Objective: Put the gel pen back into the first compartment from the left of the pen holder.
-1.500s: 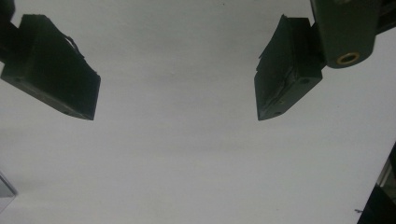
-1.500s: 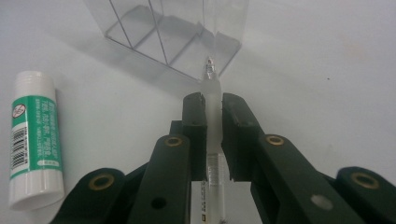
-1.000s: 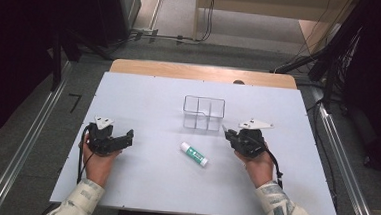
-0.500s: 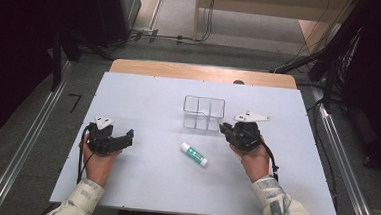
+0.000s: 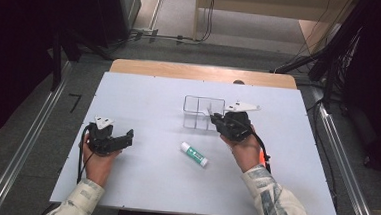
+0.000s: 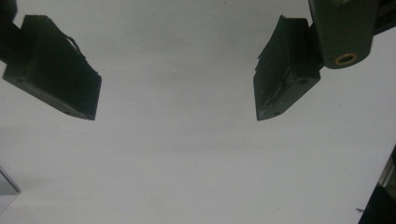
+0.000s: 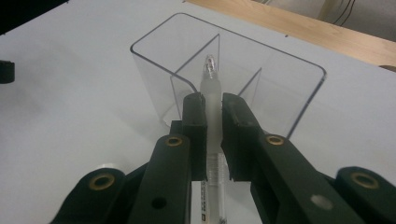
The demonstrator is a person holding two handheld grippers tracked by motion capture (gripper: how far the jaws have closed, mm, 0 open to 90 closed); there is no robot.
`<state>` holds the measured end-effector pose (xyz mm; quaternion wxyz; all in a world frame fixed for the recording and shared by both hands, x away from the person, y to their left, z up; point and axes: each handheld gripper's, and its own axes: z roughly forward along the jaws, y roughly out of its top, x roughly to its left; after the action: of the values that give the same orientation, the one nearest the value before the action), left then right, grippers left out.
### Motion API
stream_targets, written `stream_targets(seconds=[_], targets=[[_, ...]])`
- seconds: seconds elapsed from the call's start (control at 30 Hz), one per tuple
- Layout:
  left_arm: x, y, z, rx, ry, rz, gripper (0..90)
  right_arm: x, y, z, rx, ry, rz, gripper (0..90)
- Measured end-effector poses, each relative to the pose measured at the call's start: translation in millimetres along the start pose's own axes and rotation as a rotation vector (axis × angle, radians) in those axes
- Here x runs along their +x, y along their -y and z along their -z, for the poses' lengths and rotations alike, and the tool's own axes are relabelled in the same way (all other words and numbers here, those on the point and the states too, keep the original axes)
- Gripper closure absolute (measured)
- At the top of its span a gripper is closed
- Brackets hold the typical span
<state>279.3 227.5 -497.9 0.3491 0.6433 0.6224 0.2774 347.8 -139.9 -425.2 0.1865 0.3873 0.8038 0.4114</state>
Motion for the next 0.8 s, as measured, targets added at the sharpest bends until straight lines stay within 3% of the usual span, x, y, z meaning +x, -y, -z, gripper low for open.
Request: stream_targets(seconds=[0.8], targets=[[1.0,0.1,1.1,-0.003,0.003,0.002,15.8,19.2,-43.5,-29.4,-0.018,-0.02,0.009,78.5]])
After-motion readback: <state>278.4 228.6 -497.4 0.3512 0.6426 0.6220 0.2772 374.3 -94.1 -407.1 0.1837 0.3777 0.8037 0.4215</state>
